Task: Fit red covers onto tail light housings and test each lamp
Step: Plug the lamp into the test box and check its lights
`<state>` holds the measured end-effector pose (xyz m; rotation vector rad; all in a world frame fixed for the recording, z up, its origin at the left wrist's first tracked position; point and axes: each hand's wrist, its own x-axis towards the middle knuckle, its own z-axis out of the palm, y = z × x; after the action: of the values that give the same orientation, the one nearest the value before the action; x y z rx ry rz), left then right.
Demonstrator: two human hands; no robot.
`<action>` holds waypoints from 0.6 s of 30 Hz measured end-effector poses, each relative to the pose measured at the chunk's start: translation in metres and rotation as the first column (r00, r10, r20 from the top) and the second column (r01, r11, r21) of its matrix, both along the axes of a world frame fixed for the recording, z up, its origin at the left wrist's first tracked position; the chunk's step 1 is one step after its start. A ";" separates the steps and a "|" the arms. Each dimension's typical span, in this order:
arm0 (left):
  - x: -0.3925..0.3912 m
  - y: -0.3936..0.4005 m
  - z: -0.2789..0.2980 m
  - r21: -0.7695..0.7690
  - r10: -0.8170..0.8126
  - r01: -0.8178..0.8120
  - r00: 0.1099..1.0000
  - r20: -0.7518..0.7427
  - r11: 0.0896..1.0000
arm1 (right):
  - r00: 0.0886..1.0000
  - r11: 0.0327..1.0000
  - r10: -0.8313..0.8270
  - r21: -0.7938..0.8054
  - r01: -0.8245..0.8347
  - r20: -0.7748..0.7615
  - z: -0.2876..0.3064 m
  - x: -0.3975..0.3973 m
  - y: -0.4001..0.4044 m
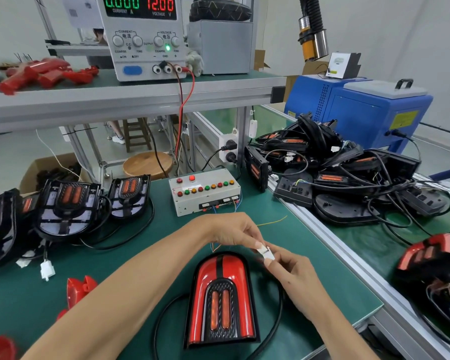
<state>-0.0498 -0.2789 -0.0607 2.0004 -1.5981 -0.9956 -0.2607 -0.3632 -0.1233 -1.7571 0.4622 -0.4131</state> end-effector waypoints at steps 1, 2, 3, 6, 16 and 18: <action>0.000 0.001 -0.001 -0.005 0.023 -0.023 1.000 -0.008 1.000 | 0.999 0.999 -0.034 -0.026 0.034 -0.016 -0.001 -0.002 0.001; 0.000 0.002 -0.002 -0.010 0.053 -0.053 0.999 -0.011 0.999 | 0.996 0.994 -0.078 -0.079 0.075 -0.033 -0.001 -0.004 0.003; 0.000 0.005 -0.002 -0.015 0.075 -0.074 0.997 0.006 0.997 | 0.991 0.983 -0.123 -0.146 0.114 -0.049 -0.001 -0.006 0.005; -0.004 0.013 0.000 -0.081 0.096 -0.084 0.982 0.160 0.993 | 0.982 0.944 -0.179 -0.294 0.151 -0.068 0.000 -0.011 0.013; -0.032 0.099 0.012 -0.350 0.545 -0.428 0.741 0.393 0.834 | 0.934 0.753 -0.143 -0.648 -0.113 -0.328 0.021 -0.013 0.016; -0.040 0.123 0.008 -0.241 0.545 -0.491 0.714 0.440 0.837 | 0.915 0.668 -0.134 -0.717 -0.201 -0.382 0.026 -0.009 0.016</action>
<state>-0.0895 -0.1561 -0.0524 2.5511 -1.1225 -0.1752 -0.2701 -0.3468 -0.0970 -2.6957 0.6008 -0.2036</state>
